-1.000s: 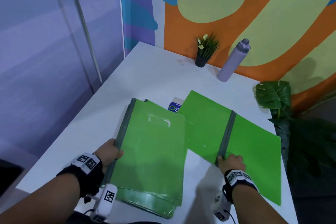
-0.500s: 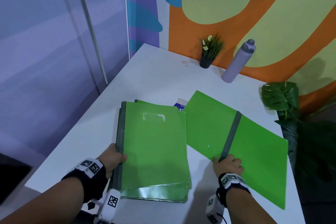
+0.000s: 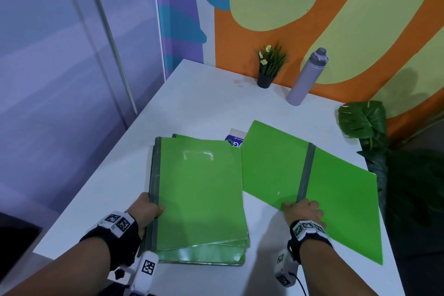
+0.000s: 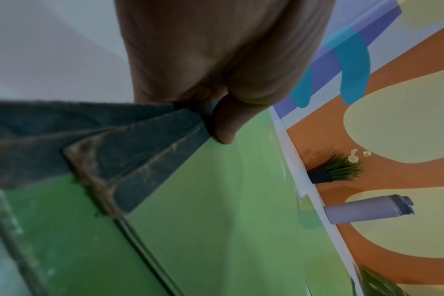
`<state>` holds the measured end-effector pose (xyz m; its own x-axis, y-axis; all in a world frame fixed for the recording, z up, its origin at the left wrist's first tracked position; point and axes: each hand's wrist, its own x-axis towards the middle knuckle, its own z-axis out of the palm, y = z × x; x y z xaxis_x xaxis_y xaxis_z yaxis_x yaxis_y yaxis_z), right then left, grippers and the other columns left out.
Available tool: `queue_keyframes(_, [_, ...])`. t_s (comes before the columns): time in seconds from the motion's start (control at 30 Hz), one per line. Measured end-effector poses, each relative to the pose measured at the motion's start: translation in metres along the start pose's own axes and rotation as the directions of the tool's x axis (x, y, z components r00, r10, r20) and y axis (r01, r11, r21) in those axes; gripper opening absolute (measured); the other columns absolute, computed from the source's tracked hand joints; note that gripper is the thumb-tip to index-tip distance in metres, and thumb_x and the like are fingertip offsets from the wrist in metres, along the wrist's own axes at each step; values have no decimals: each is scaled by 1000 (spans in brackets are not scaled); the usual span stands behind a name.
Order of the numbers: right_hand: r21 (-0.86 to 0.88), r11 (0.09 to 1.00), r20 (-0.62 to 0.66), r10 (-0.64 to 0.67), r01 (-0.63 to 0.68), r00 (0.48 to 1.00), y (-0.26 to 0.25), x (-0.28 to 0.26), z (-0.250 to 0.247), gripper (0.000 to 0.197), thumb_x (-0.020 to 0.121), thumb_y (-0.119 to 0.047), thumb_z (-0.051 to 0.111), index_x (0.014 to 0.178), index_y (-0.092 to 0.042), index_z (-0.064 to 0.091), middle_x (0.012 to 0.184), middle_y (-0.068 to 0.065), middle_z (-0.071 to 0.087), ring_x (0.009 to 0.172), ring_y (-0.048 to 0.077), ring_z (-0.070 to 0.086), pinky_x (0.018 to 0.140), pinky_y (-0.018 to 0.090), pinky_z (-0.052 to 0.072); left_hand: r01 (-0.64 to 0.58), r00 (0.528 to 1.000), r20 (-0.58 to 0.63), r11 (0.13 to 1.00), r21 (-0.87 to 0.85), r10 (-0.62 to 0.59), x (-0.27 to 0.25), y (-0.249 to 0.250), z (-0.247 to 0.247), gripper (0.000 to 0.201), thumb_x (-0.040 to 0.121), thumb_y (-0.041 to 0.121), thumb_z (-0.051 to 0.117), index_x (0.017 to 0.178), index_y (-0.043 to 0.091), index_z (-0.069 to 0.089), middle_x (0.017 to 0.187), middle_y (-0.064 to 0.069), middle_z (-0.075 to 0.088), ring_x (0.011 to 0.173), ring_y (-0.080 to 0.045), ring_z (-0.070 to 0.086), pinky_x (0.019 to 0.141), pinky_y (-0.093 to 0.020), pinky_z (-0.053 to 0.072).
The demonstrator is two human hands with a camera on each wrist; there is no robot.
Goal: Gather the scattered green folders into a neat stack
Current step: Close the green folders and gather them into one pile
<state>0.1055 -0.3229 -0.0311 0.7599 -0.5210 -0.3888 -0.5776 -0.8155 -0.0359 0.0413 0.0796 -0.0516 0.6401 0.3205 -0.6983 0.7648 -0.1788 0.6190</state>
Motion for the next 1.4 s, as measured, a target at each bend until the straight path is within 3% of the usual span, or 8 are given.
queue_keyframes(0.2, [106, 986, 66, 120, -126, 991, -3, 12, 12, 72, 71, -57, 62, 120, -5, 50, 117, 15, 57, 106, 32, 57, 93, 44, 48, 15, 1000, 7, 999, 34, -16, 5, -7, 9, 66, 72, 15, 70, 129, 3, 39, 126, -22, 51, 116, -40, 51, 104, -56, 43])
queue_keyframes(0.4, [350, 927, 113, 98, -132, 989, 3, 17, -6, 27, 75, -21, 61, 92, -1, 65, 86, 15, 66, 74, 30, 63, 75, 39, 57, 25, 1000, -16, 999, 20, -25, 4, -5, 13, 61, 77, 13, 68, 130, 2, 41, 124, -20, 53, 113, -40, 52, 102, -56, 45])
queue_keyframes(0.57, [562, 813, -383, 94, 151, 919, -16, -6, -61, 23, 90, -24, 56, 95, -2, 55, 119, 20, 49, 106, 36, 52, 86, 48, 51, 7, 999, -33, 1000, 16, -7, 5, 1, 15, 60, 76, 16, 69, 128, 2, 43, 124, -20, 54, 112, -40, 54, 99, -54, 47])
queue_keyframes(0.67, [682, 651, -494, 75, 333, 866, -32, -30, -94, 17, 98, -26, 44, 95, -10, 41, 91, 14, 59, 83, 34, 61, 71, 40, 50, 4, 1000, -25, 999, -46, -5, 1, 6, 21, 38, 81, 10, 67, 110, 2, 43, 113, -18, 55, 108, -40, 54, 100, -50, 46])
queue_keyframes(0.9, [210, 628, -734, -405, 750, 545, -53, -83, -115, 21, 97, -25, 42, 113, -15, 52, 72, 14, 69, 62, 38, 62, 54, 37, 45, 18, 998, 69, 979, -204, -4, 51, -18, 35, 88, 52, 36, 79, 126, -1, 49, 115, -22, 63, 103, -42, 62, 94, -56, 50])
queue_keyframes(1.1, [-218, 163, -201, -972, 962, 119, -57, -134, -30, 43, 91, -58, 40, 108, -23, 58, 77, -7, 69, 63, 12, 64, 50, 19, 49, 153, 978, 194, 908, -391, -81, 75, -29, 41, 130, 41, 83, 71, 148, 20, 33, 155, -15, 36, 137, -41, 40, 104, -62, 39])
queue_keyframes(1.27, [-218, 228, -73, -973, 949, 217, -46, -124, -1, 29, 92, -32, 42, 100, -17, 66, 97, -1, 72, 87, 17, 60, 65, 36, 57, 152, 978, 191, 913, -378, -84, -26, 29, 38, 101, 81, 69, 50, 154, 10, 10, 162, -19, 12, 145, -44, 20, 114, -60, 24])
queue_keyframes(1.4, [-183, 315, 124, -932, 931, 340, -31, -103, 16, 59, 71, 0, 56, 127, -19, 57, 143, -2, 50, 130, 27, 43, 105, 52, 39, 80, 993, 112, 946, -316, -46, -23, 26, 48, 112, 73, 65, 66, 151, 3, 14, 159, -22, 21, 144, -46, 23, 109, -62, 29])
